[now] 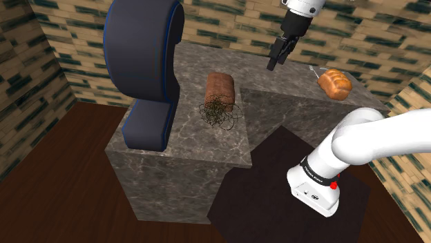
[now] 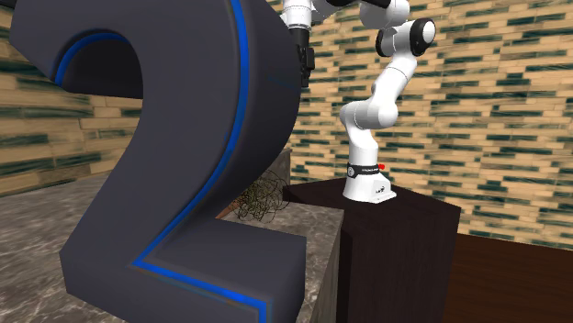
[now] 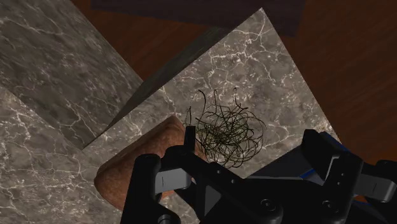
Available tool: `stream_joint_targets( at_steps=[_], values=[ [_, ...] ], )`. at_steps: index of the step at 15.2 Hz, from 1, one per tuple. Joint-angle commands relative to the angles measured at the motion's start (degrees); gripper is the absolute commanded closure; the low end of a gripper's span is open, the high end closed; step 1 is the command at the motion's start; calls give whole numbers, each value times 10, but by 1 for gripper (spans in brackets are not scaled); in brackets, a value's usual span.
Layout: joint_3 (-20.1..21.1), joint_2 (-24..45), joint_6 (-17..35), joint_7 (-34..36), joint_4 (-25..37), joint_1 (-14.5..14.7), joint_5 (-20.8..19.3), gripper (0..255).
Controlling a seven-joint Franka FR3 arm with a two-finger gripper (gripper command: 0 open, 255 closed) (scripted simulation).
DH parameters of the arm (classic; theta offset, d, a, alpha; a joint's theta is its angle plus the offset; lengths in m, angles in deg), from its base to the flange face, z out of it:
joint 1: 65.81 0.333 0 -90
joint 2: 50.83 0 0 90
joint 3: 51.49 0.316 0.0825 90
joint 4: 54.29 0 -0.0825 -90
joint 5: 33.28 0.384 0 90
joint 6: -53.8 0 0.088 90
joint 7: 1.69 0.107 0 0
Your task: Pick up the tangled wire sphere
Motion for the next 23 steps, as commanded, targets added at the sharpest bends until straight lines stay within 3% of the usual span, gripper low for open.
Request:
stream_joint_targets(
  at_steps=[1, 11, 20, 23],
  values=[
    [0, 0, 0, 0, 0, 0, 0, 0],
    [-43, 44, 303, -250, -172, 52, -85, 0],
    [-103, 230, 628, -464, -223, 86, -161, 0],
    [-103, 249, 652, -462, -228, 84, -166, 0]
  ],
)
